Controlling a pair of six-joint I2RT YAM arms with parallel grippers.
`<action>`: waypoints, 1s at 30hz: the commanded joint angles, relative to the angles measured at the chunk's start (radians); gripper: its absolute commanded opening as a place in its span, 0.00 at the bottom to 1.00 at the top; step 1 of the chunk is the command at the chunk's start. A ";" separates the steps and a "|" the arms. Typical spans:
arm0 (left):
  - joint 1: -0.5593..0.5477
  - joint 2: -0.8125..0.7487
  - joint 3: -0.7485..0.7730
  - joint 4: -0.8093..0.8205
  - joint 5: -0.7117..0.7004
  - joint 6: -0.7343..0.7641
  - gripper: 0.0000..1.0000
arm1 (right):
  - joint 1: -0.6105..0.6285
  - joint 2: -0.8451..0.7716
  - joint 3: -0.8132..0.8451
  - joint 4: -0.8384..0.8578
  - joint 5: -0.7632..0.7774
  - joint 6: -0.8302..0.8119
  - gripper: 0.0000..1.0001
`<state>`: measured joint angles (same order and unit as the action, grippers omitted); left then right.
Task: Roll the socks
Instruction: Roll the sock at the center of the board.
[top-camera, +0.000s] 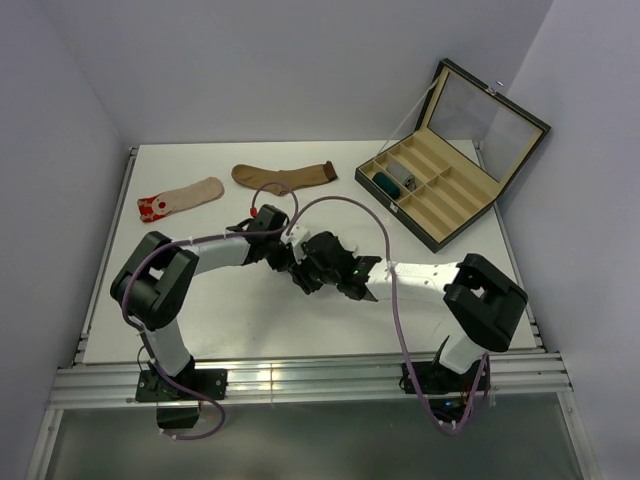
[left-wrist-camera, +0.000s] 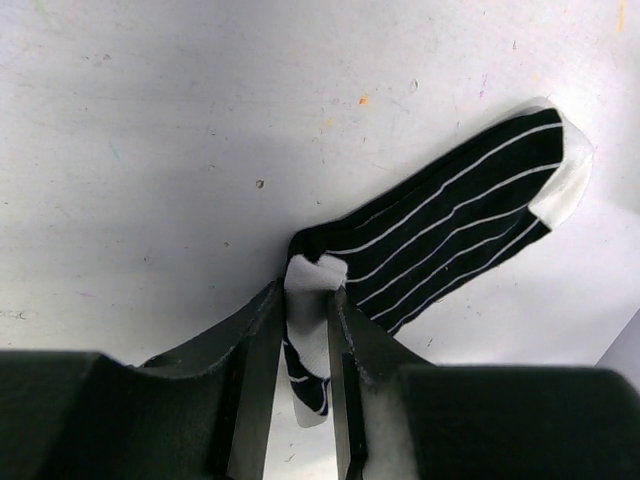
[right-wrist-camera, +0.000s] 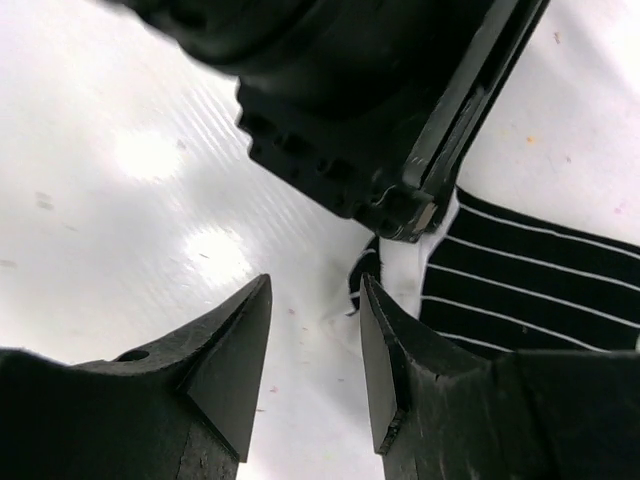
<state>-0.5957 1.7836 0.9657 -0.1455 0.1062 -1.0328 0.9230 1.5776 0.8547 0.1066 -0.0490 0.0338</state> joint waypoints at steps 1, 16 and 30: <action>-0.012 0.062 -0.021 -0.135 -0.060 0.053 0.32 | 0.040 0.027 -0.011 0.061 0.144 -0.107 0.48; -0.010 0.069 0.004 -0.151 -0.062 0.074 0.32 | 0.123 0.186 0.010 0.094 0.397 -0.189 0.48; -0.012 0.042 0.030 -0.172 -0.080 0.080 0.34 | 0.093 0.249 0.021 -0.008 0.295 -0.126 0.00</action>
<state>-0.5972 1.7981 1.0058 -0.1947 0.1055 -1.0012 1.0386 1.7905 0.8661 0.1776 0.3428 -0.1314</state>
